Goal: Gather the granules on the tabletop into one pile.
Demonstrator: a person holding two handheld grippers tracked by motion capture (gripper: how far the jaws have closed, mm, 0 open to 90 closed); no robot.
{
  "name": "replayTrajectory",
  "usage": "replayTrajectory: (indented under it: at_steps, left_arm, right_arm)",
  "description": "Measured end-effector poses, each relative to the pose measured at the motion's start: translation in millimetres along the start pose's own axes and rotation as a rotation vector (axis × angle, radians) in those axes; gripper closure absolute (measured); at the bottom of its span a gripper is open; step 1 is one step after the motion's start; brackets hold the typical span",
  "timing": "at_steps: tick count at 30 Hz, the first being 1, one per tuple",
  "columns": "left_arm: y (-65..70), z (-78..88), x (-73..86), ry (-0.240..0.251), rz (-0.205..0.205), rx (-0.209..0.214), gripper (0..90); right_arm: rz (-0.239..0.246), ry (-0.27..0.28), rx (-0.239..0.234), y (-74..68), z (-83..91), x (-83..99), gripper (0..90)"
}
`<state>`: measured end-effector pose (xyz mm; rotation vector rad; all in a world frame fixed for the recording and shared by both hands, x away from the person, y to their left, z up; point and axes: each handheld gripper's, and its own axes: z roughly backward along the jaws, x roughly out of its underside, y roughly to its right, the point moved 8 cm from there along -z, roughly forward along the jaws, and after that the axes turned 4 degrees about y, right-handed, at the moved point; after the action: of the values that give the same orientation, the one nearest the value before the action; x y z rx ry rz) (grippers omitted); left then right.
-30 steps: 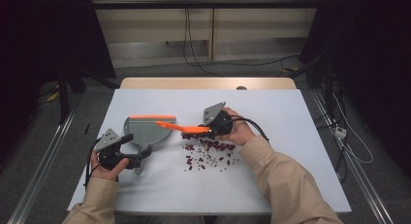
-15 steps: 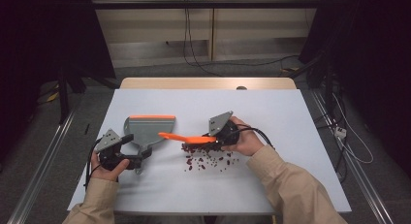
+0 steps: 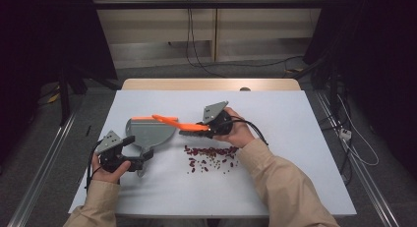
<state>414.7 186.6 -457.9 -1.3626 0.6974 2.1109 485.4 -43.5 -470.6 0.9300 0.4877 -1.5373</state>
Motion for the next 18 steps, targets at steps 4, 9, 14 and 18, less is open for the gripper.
replayTrajectory:
  at_steps: [4,9,14,18]
  left_arm:
    - [-1.3,2.6,0.1,0.007,0.006,-0.004,6.1]
    - [-2.5,6.1,4.6,-0.012,-0.005,-0.006,6.3]
    - [-4.3,8.2,5.7,-0.008,0.003,-0.014,6.3]
    - [-2.1,6.6,6.1,-0.014,-0.002,-0.007,6.3]
  right_arm:
    - [0.036,-0.012,-0.048,-15.1,-10.1,0.3,71.2]
    - [0.054,-0.034,-0.098,-30.2,0.7,2.6,71.1]
    - [0.075,-0.033,-0.141,-46.8,11.9,5.6,71.0]
    - [0.063,-0.016,-0.140,-52.3,19.2,6.1,71.2]
